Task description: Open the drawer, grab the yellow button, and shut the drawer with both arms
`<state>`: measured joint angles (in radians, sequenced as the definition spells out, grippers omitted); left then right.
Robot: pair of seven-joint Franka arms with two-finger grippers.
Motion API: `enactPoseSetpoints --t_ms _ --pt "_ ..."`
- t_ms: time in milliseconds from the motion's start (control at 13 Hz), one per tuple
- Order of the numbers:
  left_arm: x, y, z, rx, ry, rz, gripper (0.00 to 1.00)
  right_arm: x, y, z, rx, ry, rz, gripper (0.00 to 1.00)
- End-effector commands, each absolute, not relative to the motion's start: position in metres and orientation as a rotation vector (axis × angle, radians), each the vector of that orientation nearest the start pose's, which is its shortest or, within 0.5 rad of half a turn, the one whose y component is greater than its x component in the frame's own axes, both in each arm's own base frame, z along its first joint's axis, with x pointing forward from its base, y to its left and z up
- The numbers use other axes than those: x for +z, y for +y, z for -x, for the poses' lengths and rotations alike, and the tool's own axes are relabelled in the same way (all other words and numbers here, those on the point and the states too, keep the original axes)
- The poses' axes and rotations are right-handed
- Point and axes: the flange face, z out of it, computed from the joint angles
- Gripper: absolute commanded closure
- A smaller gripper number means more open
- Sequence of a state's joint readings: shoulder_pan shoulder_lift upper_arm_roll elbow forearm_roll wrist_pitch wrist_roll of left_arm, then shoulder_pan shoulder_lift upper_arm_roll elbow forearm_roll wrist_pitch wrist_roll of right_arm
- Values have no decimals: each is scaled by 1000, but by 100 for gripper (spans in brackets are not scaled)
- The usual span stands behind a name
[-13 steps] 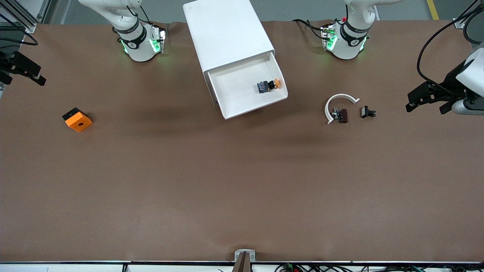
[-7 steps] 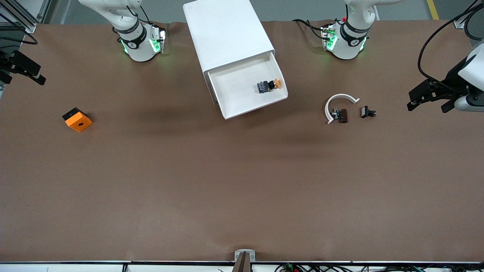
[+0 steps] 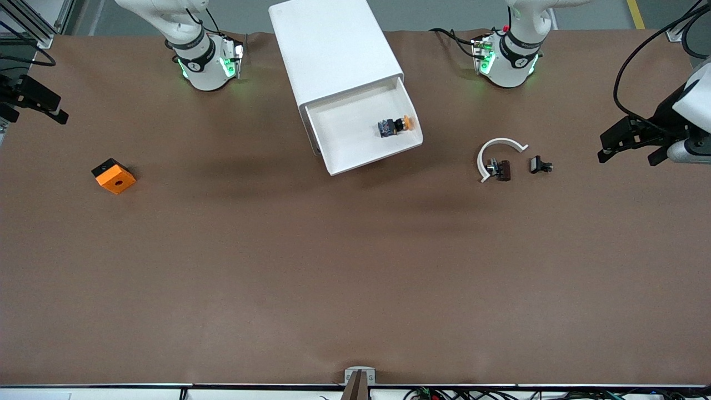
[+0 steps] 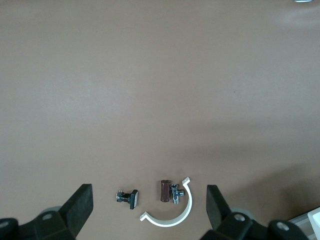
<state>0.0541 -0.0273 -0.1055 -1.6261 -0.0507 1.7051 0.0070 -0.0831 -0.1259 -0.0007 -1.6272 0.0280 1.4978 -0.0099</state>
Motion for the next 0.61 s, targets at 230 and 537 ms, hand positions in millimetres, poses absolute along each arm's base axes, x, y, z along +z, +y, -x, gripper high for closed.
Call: enactPoseSetpoints --t_ms 230,537 --pt "632 -35 -559 -171 92 3165 0 632 -60 -534 87 152 3122 0" --pt "632 -35 -559 -171 89 3165 0 641 -7 -534 108 649 3042 0"
